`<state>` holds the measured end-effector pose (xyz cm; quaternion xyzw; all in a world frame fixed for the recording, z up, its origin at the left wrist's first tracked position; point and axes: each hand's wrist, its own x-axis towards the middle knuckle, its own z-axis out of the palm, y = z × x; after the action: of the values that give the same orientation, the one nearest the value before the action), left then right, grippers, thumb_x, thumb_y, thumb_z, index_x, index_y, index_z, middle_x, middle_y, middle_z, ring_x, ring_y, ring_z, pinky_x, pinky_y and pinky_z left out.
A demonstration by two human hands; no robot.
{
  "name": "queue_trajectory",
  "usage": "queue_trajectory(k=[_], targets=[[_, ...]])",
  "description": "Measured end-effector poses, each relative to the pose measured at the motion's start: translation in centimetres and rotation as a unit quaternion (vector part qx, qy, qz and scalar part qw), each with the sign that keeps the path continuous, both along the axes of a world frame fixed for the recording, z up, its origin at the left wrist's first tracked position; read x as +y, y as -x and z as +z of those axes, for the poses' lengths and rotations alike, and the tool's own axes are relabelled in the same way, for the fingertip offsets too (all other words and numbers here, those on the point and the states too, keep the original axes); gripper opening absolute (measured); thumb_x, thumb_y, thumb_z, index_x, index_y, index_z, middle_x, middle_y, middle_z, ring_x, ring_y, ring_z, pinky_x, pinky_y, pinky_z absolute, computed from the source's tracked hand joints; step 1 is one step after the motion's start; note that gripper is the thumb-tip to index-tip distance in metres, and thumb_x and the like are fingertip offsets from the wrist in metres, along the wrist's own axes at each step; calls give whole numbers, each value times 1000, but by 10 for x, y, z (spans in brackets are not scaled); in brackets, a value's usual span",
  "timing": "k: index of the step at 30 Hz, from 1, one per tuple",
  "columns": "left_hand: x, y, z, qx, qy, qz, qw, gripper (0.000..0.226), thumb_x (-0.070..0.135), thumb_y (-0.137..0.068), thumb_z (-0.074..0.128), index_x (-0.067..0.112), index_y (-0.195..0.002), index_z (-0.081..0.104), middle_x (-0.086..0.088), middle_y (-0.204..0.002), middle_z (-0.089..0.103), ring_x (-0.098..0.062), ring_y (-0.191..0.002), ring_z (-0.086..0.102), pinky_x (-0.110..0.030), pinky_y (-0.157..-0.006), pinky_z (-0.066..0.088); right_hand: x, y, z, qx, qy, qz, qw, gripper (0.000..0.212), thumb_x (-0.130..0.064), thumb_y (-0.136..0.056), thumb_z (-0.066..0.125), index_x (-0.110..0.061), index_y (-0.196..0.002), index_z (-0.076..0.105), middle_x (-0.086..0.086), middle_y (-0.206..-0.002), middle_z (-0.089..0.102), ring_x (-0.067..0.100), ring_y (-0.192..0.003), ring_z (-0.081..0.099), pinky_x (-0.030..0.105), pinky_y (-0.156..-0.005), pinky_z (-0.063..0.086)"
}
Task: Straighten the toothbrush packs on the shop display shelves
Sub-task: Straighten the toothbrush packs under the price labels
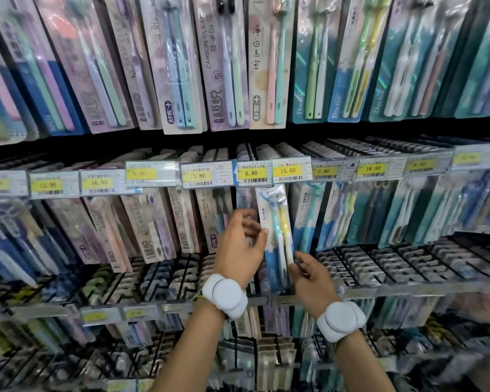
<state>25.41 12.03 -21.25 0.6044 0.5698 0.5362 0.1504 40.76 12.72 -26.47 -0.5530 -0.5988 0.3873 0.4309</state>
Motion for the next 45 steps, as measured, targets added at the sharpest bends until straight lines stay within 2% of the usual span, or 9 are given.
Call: queue_trajectory(k=[4, 10, 14, 17, 19, 23, 32, 39, 45], targets=[[9, -7, 5, -10, -15, 0, 1000, 38, 22, -91, 72, 20, -125, 53, 10, -94, 65, -2, -85, 67, -26, -78, 57, 10, -10, 8, 17, -14, -32, 999, 41, -11, -101, 50, -9, -142, 50, 11, -137, 58, 21, -121, 55, 31, -104, 43], [15, -12, 11, -8, -16, 2, 1000, 35, 23, -93, 69, 20, -125, 55, 7, -94, 65, -5, -87, 66, -27, -77, 55, 16, -11, 14, 20, -5, -45, 999, 42, -11, -102, 49, -11, -144, 50, 11, -136, 58, 23, -121, 55, 28, -99, 42], [15, -14, 12, 6, -6, 2, 1000, 28, 26, -95, 67, 18, -120, 57, 3, -96, 66, -4, -87, 64, -20, -74, 51, 13, -7, 6, 4, 19, -40, 999, 38, -8, -100, 51, -9, -138, 53, 8, -116, 62, 18, -104, 55, 24, -87, 41], [11, -15, 7, 7, -10, 0, 1000, 20, 33, -95, 67, 20, -106, 58, 6, -91, 66, -4, -82, 63, -23, -72, 53, 10, -9, 1, 3, 25, -38, 999, 19, -1, -98, 51, -14, -111, 56, 7, -96, 60, 20, -88, 54, 18, -65, 42], [9, -17, 6, 3, -24, -2, 1000, 21, 38, -94, 67, 20, -99, 58, 8, -86, 65, -6, -81, 62, -24, -72, 53, 9, -10, 0, -17, 12, -36, 999, 13, 0, -98, 50, -13, -102, 53, 4, -82, 56, 18, -74, 49, 10, -56, 37], [9, -21, 12, 4, -49, -11, 999, 22, 42, -96, 61, 20, -97, 57, 6, -83, 63, -9, -80, 61, -30, -73, 52, 8, -12, 1, -20, -3, -24, 1000, 11, -2, -99, 48, -13, -102, 50, 9, -85, 56, 24, -78, 51, 29, -66, 41], [7, -27, 22, -12, -80, -37, 996, 15, 34, -101, 57, 20, -101, 61, 12, -86, 66, -5, -81, 62, -27, -73, 52, 4, -11, -1, 46, -2, -27, 999, 20, -2, -99, 48, -20, -107, 51, -5, -86, 59, 17, -79, 55, 33, -77, 47], [14, -28, 29, -1, -77, -1, 997, 10, 29, -99, 58, 22, -105, 62, 10, -93, 69, -7, -87, 65, -33, -82, 55, 8, -10, 0, 51, 4, -33, 998, 12, -6, -98, 51, -17, -102, 54, 3, -81, 58, 22, -74, 50, 34, -72, 44], [11, -33, 30, 11, -81, -4, 997, 11, 32, -99, 58, 23, -104, 61, 11, -91, 67, -9, -85, 64, -36, -79, 55, 8, -12, -1, 31, 31, -34, 998, 28, -12, -101, 48, -13, -129, 51, 10, -110, 62, 24, -91, 55, 34, -80, 44]])
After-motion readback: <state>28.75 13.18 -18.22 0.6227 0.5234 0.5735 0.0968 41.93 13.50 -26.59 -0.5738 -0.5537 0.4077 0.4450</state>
